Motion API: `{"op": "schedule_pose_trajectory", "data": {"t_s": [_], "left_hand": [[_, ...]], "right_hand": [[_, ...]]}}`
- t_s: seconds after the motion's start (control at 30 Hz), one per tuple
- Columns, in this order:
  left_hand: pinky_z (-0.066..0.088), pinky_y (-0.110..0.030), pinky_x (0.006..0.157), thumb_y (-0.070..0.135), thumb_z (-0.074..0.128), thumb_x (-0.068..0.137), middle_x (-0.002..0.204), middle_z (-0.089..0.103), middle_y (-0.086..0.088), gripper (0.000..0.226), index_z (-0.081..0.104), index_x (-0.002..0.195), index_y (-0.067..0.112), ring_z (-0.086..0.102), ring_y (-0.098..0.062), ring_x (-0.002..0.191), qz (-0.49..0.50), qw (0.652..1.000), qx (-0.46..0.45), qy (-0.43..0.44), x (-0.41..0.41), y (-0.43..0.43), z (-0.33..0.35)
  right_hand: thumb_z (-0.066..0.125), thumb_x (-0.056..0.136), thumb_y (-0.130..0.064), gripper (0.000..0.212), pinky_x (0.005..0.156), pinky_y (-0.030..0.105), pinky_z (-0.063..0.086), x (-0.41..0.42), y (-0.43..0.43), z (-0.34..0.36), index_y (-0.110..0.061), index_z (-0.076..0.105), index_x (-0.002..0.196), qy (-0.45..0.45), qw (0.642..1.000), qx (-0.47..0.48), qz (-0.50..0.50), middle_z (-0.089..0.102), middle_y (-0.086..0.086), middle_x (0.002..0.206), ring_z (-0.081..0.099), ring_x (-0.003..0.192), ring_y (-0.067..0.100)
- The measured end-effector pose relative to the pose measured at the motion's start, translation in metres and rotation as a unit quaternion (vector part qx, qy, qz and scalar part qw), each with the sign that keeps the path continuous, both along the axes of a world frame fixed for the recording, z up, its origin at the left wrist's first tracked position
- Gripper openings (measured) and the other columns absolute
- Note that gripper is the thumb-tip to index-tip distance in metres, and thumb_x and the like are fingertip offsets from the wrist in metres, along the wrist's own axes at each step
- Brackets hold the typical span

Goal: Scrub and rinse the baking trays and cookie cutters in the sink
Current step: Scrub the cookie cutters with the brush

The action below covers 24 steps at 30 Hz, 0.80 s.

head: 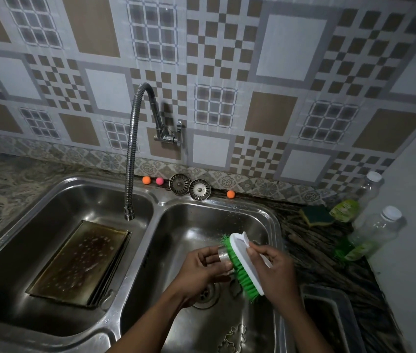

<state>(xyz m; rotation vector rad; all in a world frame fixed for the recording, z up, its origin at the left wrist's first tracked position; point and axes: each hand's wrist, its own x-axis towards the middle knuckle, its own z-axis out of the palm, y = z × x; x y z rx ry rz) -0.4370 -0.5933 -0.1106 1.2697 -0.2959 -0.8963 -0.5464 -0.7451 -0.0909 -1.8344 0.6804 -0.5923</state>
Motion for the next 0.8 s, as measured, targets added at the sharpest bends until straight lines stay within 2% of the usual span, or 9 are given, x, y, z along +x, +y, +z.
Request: {"op": "schedule_pose_trajectory", "data": {"t_s": [0.1, 0.2, 0.33, 0.43, 0.5, 0.57, 0.63, 0.67, 0.8], "left_hand": [[0.055, -0.048, 0.088, 0.008, 0.077, 0.078, 0.109, 0.072, -0.018, 0.032, 0.073, 0.11, 0.011, 0.069, -0.035, 0.099, -0.002, 1.0, 0.021, -0.009, 0.002, 0.003, 0.004], [0.058, -0.041, 0.079, 0.003, 0.076, 0.079, 0.103, 0.074, -0.012, 0.031, 0.073, 0.108, 0.014, 0.072, -0.028, 0.092, -0.014, 0.998, 0.05, -0.045, 0.003, 0.005, 0.005], [0.057, -0.03, 0.078, -0.005, 0.075, 0.079, 0.104, 0.074, -0.01, 0.04, 0.068, 0.115, 0.012, 0.072, -0.024, 0.095, -0.025, 0.994, 0.063, -0.088, 0.005, 0.017, 0.012], [0.059, -0.033, 0.081, -0.002, 0.078, 0.077, 0.112, 0.068, -0.022, 0.047, 0.065, 0.12, 0.012, 0.069, -0.025, 0.098, 0.015, 0.992, 0.076, -0.099, 0.016, 0.035, 0.018], [0.06, -0.039, 0.082, 0.001, 0.082, 0.073, 0.113, 0.067, -0.022, 0.052, 0.065, 0.12, 0.015, 0.069, -0.026, 0.095, 0.058, 0.982, 0.108, -0.141, 0.031, 0.051, 0.019], [0.06, -0.036, 0.082, 0.006, 0.085, 0.07, 0.113, 0.068, -0.009, 0.06, 0.062, 0.124, 0.016, 0.069, -0.023, 0.098, 0.09, 0.967, 0.158, -0.179, 0.05, 0.07, 0.018], [0.055, -0.016, 0.077, 0.011, 0.086, 0.07, 0.105, 0.069, 0.002, 0.059, 0.063, 0.124, 0.013, 0.067, -0.01, 0.092, 0.128, 0.944, 0.215, -0.213, 0.067, 0.094, 0.019], [0.052, -0.011, 0.075, 0.014, 0.087, 0.07, 0.101, 0.069, 0.005, 0.057, 0.064, 0.122, 0.014, 0.066, -0.006, 0.088, 0.147, 0.929, 0.252, -0.23, 0.075, 0.107, 0.018], [0.051, -0.023, 0.089, 0.033, 0.087, 0.067, 0.111, 0.071, 0.003, 0.061, 0.065, 0.123, 0.022, 0.066, -0.013, 0.1, 0.189, 0.856, 0.404, -0.261, 0.106, 0.165, -0.004]], "right_hand": [[0.073, 0.083, -0.031, 0.012, 0.082, 0.018, 0.048, 0.002, 0.002, -0.002, -0.042, 0.072, 0.089, 0.004, 0.999, -0.025, -0.026, 0.071, -0.025, 0.095, 0.064, 0.095, -0.007], [0.073, 0.084, -0.018, 0.017, 0.077, 0.004, 0.044, 0.005, 0.012, 0.005, -0.032, 0.074, 0.094, -0.041, 0.999, -0.01, -0.031, 0.072, -0.022, 0.093, 0.064, 0.094, -0.008], [0.073, 0.084, -0.019, 0.018, 0.071, 0.002, 0.043, 0.011, 0.016, 0.009, -0.034, 0.073, 0.093, -0.013, 1.0, -0.012, -0.002, 0.071, -0.024, 0.09, 0.062, 0.091, -0.01], [0.072, 0.085, -0.019, 0.014, 0.07, 0.001, 0.042, 0.02, 0.016, 0.011, -0.03, 0.073, 0.094, -0.013, 1.0, -0.013, -0.017, 0.07, -0.019, 0.093, 0.064, 0.09, -0.004], [0.071, 0.086, -0.02, 0.015, 0.071, 0.002, 0.043, 0.028, 0.025, 0.012, -0.029, 0.074, 0.098, -0.008, 1.0, -0.013, -0.005, 0.068, -0.021, 0.094, 0.062, 0.091, -0.007], [0.07, 0.087, -0.023, 0.018, 0.075, 0.008, 0.046, 0.039, 0.039, 0.01, -0.037, 0.071, 0.098, -0.002, 0.999, -0.028, 0.015, 0.068, -0.023, 0.095, 0.061, 0.092, -0.011], [0.068, 0.088, -0.019, 0.019, 0.08, 0.01, 0.048, 0.052, 0.054, 0.006, -0.036, 0.07, 0.097, -0.009, 0.999, -0.019, 0.038, 0.069, -0.018, 0.101, 0.061, 0.097, -0.01], [0.067, 0.088, -0.017, 0.019, 0.084, 0.01, 0.047, 0.059, 0.062, 0.004, -0.032, 0.071, 0.1, -0.008, 0.999, -0.015, 0.052, 0.07, -0.014, 0.105, 0.061, 0.1, -0.008], [0.064, 0.09, -0.018, 0.023, 0.095, 0.018, 0.045, 0.076, 0.091, -0.003, -0.023, 0.07, 0.112, 0.022, 0.992, -0.043, 0.113, 0.067, -0.014, 0.113, 0.059, 0.107, -0.006]]}}
